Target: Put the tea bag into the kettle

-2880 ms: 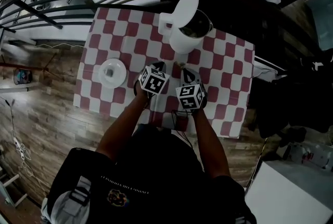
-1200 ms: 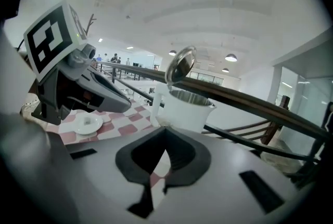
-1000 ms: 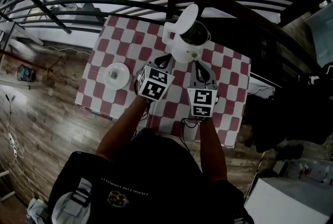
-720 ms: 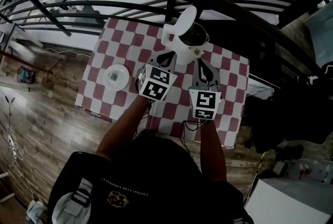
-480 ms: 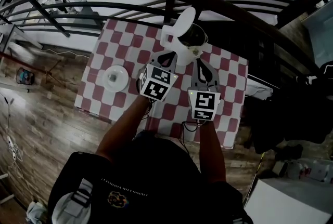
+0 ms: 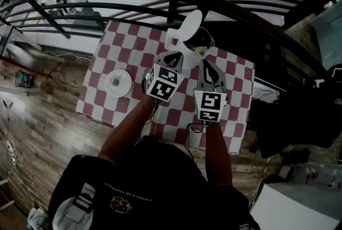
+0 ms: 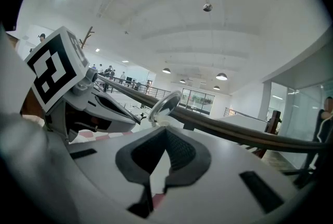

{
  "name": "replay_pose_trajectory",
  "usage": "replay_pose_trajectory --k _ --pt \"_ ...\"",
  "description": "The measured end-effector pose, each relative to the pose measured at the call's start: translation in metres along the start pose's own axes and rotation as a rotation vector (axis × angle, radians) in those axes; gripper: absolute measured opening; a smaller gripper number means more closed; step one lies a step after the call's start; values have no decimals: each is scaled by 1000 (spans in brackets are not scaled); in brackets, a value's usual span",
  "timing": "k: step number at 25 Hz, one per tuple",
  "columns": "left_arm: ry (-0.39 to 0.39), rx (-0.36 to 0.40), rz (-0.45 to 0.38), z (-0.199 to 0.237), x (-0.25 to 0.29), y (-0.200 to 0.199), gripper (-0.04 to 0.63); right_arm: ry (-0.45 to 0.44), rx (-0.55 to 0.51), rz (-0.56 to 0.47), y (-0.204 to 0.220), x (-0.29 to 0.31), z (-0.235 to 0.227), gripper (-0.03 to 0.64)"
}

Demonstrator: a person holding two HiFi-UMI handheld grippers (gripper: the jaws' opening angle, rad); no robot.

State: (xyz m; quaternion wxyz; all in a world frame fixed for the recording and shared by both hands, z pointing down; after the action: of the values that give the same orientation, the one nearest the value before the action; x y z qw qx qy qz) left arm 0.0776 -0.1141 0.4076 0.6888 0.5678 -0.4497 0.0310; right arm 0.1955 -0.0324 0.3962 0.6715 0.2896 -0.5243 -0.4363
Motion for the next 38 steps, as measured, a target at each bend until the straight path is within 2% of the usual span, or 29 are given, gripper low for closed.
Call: replay_pose_trajectory --k 13,22,23,24,25,38 --pt "15 1 25 19 39 -11 -2 3 4 81 6 55 -11 11" --pt "21 -7 33 25 46 -9 -2 1 12 76 9 71 -13 12" --pt "21 -10 34 26 46 -9 -2 -13 26 61 8 72 -14 26" --pt "21 -12 35 27 46 -8 -2 -34 46 46 7 72 -14 132" --pt "19 -15 36 28 46 -8 -2 -52 65 33 6 72 -15 173" --pt "1 -34 44 35 40 0 -2 -55 48 -43 -19 62 -19 179"
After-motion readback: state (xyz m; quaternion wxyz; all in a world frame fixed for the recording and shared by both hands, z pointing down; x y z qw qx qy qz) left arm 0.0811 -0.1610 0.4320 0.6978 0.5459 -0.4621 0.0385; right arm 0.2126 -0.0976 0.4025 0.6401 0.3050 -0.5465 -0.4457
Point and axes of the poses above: the fingertips, and each gripper's own axes: x forward along the fingers, z to its left, y out of its underside, the point moved 8 cm from there along -x, backward along the fingers, and after that the axes turned 14 degrees about z, right-handed, at the moved point
